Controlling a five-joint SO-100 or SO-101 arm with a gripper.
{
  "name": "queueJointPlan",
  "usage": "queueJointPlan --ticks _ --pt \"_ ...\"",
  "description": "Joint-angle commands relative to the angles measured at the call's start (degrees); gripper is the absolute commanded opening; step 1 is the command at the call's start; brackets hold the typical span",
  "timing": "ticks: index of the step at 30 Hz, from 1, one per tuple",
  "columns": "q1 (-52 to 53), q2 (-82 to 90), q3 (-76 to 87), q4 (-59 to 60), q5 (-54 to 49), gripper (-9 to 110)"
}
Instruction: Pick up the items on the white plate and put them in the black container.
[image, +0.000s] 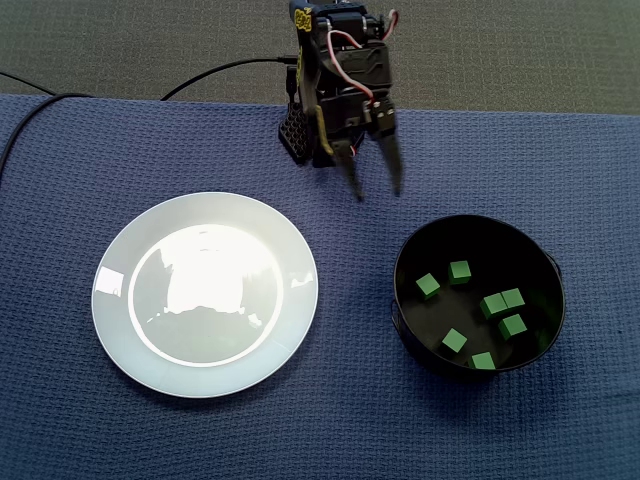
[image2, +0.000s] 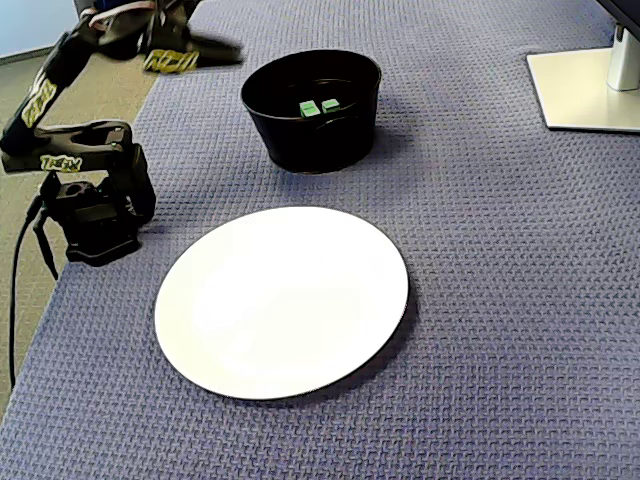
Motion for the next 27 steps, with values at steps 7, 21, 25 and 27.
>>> queueJointPlan --ticks 7,21,25,27 --pt "4.57 7.03 30.32 14.59 -5.54 12" --pt "5.54 7.21 31.73 29.88 0.7 18" --pt "5.54 7.21 31.73 29.88 0.7 18" --pt "5.54 7.21 31.73 29.88 0.7 18"
